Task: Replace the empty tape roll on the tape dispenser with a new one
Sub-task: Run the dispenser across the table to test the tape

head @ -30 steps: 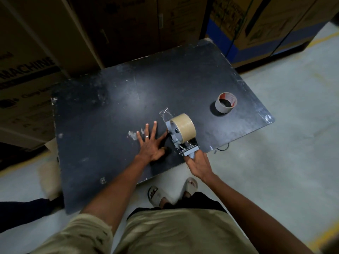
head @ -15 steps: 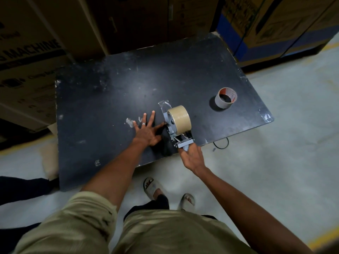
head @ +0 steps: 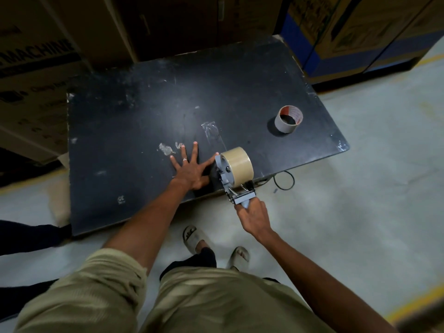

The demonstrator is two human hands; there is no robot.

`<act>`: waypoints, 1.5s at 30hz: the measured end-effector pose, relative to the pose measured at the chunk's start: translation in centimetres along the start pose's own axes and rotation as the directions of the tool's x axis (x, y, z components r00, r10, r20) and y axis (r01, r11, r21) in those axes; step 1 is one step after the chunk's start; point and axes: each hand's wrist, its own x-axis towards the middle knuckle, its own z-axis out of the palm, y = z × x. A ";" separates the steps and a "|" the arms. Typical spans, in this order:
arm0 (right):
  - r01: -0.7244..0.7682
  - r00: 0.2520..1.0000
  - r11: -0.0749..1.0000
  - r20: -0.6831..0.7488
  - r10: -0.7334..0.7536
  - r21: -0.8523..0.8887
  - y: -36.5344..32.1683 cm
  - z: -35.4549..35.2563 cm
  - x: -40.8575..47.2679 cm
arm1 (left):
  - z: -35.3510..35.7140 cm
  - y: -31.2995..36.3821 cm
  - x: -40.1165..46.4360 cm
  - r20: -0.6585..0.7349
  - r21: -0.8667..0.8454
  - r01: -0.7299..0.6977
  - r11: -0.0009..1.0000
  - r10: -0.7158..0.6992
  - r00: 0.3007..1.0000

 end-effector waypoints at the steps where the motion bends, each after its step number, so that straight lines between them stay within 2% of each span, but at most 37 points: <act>1: 0.000 1.000 1.000 0.005 0.000 0.018 0.0 0.1 -0.1 | 0.7 0.1 -0.7 -0.010 0.008 -0.012 1.000 0.012 1.000; 4: -0.015 0.999 0.996 0.036 0.012 0.087 -0.2 0.0 0.0 | 2.7 0.8 -2.4 -0.072 -0.016 -0.021 1.000 0.020 0.997; 8: -0.129 0.980 0.957 0.183 0.083 0.261 -0.6 -0.6 0.7 | 3.3 1.6 -3.0 -0.075 -0.014 0.010 1.000 -0.011 0.997; 18: -0.151 0.981 0.906 0.170 0.089 0.396 -0.3 0.0 0.8 | 2.6 1.3 -3.2 -0.043 -0.083 -0.002 0.997 -0.002 0.999; 24: -0.109 0.985 0.913 0.167 0.046 0.392 0.3 -0.1 0.3 | 2.0 1.7 -3.3 -0.016 -0.090 0.018 0.996 -0.019 1.000; 34: -0.104 0.985 0.943 0.162 0.054 0.317 3.6 0.0 -1.9 | 1.5 2.0 -3.4 0.009 -0.079 0.023 0.997 -0.022 1.000; 39: -0.154 0.981 0.926 0.169 0.100 0.345 3.9 0.0 -2.8 | 1.4 2.2 -3.4 0.026 -0.063 0.045 0.997 -0.044 0.999; 45: -0.129 0.985 0.934 0.153 0.081 0.334 4.0 -0.2 -3.1 | 0.8 2.5 -3.5 0.035 -0.085 0.050 0.995 -0.047 0.998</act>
